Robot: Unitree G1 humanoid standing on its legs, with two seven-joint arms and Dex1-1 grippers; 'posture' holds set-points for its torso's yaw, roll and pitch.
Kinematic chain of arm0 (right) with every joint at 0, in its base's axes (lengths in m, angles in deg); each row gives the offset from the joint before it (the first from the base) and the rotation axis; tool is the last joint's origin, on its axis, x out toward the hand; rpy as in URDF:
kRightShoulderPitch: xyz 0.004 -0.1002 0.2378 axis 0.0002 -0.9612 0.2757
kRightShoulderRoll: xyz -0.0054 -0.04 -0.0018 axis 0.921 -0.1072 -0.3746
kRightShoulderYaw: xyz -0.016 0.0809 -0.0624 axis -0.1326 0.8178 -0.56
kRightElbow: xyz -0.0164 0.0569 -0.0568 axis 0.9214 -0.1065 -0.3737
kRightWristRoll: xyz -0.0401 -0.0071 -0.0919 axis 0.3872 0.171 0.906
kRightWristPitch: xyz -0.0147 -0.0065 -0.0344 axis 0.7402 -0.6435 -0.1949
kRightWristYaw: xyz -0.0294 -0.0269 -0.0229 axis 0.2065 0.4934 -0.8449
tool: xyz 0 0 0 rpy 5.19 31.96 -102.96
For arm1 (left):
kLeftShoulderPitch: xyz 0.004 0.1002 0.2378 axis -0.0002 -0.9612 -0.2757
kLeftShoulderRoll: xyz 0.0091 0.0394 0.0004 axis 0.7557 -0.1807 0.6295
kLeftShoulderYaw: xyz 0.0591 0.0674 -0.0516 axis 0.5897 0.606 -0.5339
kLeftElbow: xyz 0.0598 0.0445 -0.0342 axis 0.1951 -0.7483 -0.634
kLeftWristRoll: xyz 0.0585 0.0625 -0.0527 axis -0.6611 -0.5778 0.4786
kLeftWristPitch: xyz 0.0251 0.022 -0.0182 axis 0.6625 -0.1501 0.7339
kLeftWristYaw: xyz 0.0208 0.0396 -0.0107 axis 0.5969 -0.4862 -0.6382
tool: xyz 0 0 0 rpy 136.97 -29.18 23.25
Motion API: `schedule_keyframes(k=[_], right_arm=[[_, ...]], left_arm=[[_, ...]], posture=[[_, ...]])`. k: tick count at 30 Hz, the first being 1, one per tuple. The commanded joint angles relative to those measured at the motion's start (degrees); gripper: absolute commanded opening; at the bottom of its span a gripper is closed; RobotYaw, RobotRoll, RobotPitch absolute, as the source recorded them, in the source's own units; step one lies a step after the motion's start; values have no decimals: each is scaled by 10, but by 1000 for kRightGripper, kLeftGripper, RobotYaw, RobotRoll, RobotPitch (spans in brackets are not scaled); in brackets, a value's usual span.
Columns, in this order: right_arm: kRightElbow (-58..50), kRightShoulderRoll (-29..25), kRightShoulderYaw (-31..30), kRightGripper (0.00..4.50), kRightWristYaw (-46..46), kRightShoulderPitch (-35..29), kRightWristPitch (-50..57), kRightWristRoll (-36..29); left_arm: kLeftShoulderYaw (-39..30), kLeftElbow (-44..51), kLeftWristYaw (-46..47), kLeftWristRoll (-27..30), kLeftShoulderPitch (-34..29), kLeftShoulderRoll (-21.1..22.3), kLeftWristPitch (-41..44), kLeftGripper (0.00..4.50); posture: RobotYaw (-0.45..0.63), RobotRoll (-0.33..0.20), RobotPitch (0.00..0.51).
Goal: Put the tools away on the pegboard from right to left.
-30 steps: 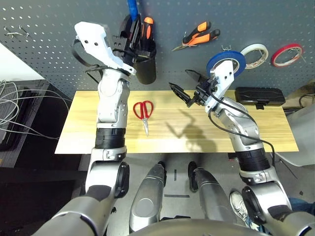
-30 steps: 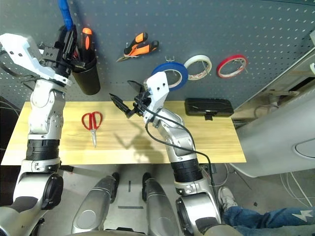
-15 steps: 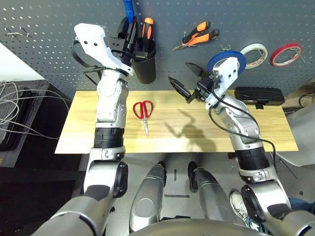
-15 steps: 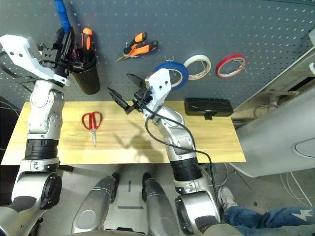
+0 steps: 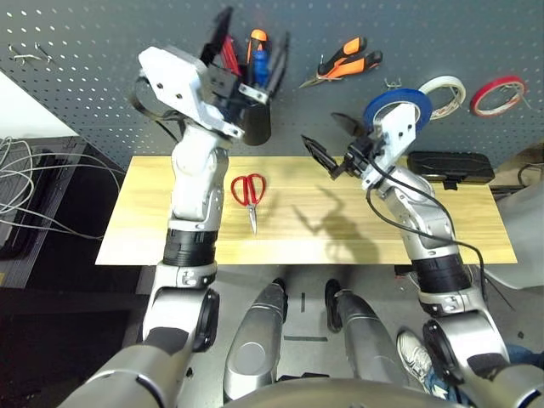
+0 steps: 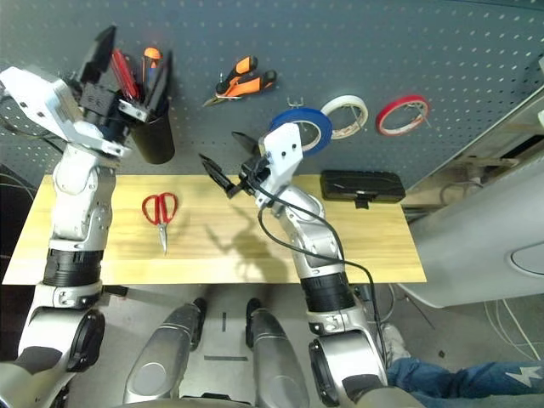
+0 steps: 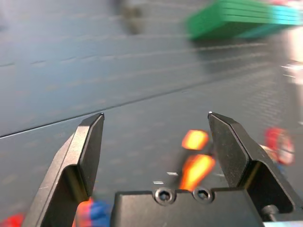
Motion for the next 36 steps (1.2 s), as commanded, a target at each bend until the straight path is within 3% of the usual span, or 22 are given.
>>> schedule_keyframes(k=[1,7,22,30,36], right_arm=[[23,-13,2,4500,-2,-29,-6,13],[61,-24,12,4500,14,-48,-15,26],[114,-39,17,4500,43,-56,12,52],[96,-39,18,4500,35,-62,33,47],[81,-38,15,4500,27,-63,46,47]], left_arm=[[35,17,-28,-10,-27,4,5,4476],[73,10,-64,-10,-56,1,18,4476],[127,-42,-117,-26,-94,13,149,4476],[125,-117,-89,-57,-98,13,238,4476],[92,-205,-38,-71,-84,5,245,4476]], posture=[[94,0,260],[85,0,257],[80,0,278],[79,0,279],[73,0,280]])
